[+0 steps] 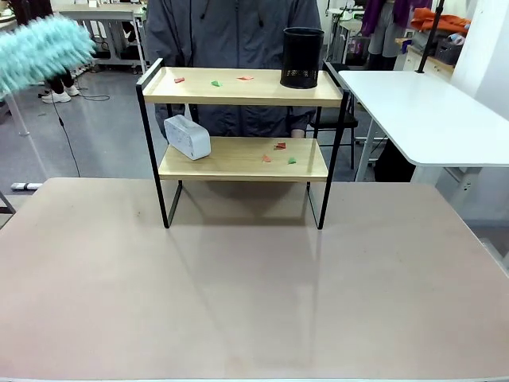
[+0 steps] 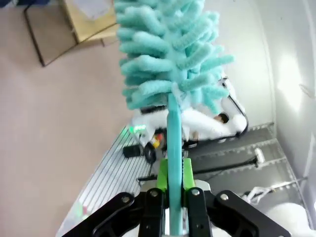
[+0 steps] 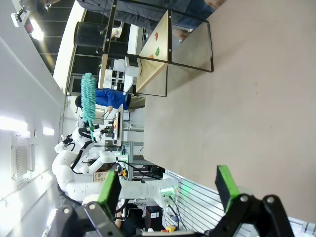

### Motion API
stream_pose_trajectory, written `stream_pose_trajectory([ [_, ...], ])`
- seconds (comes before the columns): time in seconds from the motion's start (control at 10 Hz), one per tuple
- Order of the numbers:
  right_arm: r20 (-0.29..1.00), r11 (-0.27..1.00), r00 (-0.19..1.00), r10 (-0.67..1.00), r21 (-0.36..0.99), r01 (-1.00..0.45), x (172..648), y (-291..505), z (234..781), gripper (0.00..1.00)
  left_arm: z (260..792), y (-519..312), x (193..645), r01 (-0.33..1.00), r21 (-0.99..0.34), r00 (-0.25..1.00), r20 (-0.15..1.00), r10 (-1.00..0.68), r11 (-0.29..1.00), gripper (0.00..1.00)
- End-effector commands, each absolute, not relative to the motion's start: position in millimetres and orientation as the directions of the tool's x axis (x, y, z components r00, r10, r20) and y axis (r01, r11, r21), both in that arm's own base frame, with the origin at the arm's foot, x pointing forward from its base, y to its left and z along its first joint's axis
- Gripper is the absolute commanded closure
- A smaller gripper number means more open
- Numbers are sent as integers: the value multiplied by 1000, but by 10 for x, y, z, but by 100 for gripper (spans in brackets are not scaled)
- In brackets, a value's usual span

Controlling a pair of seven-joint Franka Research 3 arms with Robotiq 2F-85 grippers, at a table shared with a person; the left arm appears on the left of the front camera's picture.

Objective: Clean the shelf.
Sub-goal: Pick up the Duster from the human, then clean the specific tier of the Shelf with the Duster once objects are removed.

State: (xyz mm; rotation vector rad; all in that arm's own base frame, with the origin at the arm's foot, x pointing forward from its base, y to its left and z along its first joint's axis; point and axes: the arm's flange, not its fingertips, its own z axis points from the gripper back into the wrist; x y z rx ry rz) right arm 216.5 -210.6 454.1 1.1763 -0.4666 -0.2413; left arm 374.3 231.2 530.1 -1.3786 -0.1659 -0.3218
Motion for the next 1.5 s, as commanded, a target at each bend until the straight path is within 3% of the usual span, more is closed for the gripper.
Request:
stream_pose_trajectory([
  [0.0, 252, 372, 875, -413, 924, -90, 2168, -2112, 4554, 0, 5162, 2602, 3697, 297, -928, 940, 242, -241, 226, 100],
  [0.2, 252, 372, 875, -413, 924, -90, 2168, -2112, 4554, 0, 4844, 2675, 3764, 193, -927, 972, 135, -192, 322, 100],
  [0.4, 252, 372, 875, -413, 924, -90, 2168, -2112, 4554, 0, 4701, 2735, 3905, 130, -950, 985, 92, -145, 285, 100],
  [1.4, 252, 372, 875, -413, 924, -90, 2168, -2112, 4554, 0, 4740, 2662, 3764, 169, -937, 976, 116, -184, 307, 100],
])
